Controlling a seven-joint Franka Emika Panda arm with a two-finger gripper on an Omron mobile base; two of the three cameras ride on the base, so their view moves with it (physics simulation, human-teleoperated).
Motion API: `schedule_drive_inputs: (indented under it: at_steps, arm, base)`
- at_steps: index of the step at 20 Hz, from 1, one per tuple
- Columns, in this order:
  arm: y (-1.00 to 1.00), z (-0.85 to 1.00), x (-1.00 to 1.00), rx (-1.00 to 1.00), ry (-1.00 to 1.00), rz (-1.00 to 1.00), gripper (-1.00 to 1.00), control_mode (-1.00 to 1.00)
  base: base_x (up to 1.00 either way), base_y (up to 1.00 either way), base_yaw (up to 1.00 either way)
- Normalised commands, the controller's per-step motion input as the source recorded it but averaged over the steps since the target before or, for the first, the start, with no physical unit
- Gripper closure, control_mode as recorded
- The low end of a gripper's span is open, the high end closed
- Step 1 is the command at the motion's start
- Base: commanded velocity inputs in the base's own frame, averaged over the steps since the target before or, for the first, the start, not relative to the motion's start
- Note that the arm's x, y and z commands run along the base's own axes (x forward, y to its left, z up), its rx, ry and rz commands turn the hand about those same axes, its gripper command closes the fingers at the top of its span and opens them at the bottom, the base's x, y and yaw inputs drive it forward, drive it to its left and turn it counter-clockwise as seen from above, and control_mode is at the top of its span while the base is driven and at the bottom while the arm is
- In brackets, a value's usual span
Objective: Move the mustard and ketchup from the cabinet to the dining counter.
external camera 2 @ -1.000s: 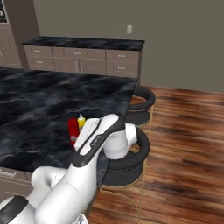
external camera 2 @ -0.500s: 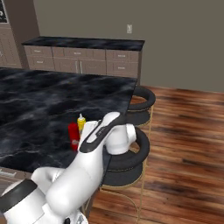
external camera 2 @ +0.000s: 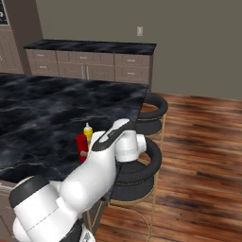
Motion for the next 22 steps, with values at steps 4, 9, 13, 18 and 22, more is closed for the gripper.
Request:
schedule_drive_inputs:
  at_steps: [4, 9, 13, 18, 22]
  arm:
    - [0.08, -0.28, 0.24, 0.0, 0.0, -0.01, 1.0, -1.0]
    - [0.09, -0.26, 0.27, 0.0, -0.01, -0.02, 1.0, -1.0]
    - [0.04, -0.21, 0.26, -0.01, -0.04, 0.0, 1.0, -1.0]
    - [0.03, -0.25, 0.2, -0.03, -0.09, -0.01, 1.0, -1.0]
    - [0.0, -0.22, 0.17, -0.03, -0.1, 0.0, 1.0, -1.0]
  base:
    - [0.0, 0.0, 0.0]
    - [0.0, 0.0, 0.0]
    - [0.0, 0.0, 0.0]
    - [0.0, 0.0, 0.0]
    - [0.0, 0.0, 0.0]
